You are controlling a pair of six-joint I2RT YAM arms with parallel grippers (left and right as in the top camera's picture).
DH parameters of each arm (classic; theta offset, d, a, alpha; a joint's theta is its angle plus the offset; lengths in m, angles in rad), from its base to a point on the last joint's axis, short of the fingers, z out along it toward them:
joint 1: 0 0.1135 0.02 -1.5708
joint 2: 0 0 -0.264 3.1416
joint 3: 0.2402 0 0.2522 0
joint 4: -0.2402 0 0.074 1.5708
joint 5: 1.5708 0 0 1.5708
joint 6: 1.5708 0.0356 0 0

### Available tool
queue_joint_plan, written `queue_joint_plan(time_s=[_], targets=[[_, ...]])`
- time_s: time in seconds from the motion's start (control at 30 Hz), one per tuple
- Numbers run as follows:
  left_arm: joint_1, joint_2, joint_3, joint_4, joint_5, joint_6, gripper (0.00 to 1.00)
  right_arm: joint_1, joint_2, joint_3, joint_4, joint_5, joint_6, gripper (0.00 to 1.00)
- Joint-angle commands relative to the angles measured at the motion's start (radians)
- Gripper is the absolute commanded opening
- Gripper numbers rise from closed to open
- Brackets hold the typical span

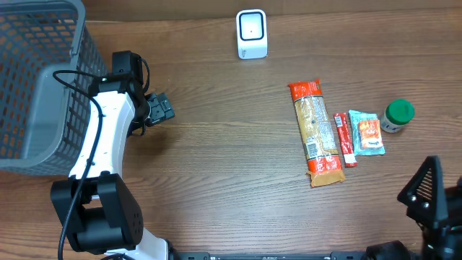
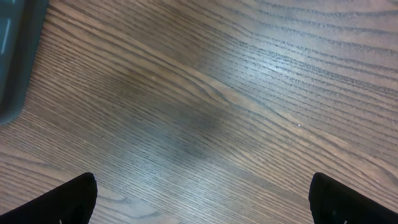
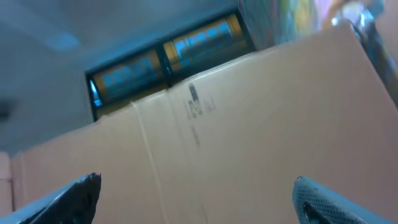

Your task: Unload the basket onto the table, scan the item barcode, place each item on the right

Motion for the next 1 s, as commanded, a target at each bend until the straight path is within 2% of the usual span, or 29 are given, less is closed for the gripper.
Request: queue_joint_plan(time_s=[0.0, 0.4, 0.57, 0.97], targets=[[-0.002, -0.002, 0.008, 0.001, -0.009, 0.012, 1.0, -0.004, -0.018, -0.107, 0.091, -0.037, -0.026, 1.0], [-0.002, -0.002, 0.008, 0.001, -0.009, 0.012, 1.0, -0.005, -0.018, -0.383, 0.125, -0.145, -0.019, 1.0], [-0.002, -0.002, 0.008, 0.001, -0.009, 0.012, 1.0, -0.023, -0.018, -0.452, 0.125, -0.149, 0.032, 1.0], [-0.002, -0.002, 0.008, 0.002, -0.009, 0.012, 1.0, -0.028, -0.018, -0.452, -0.24, -0.15, 0.017, 1.0]])
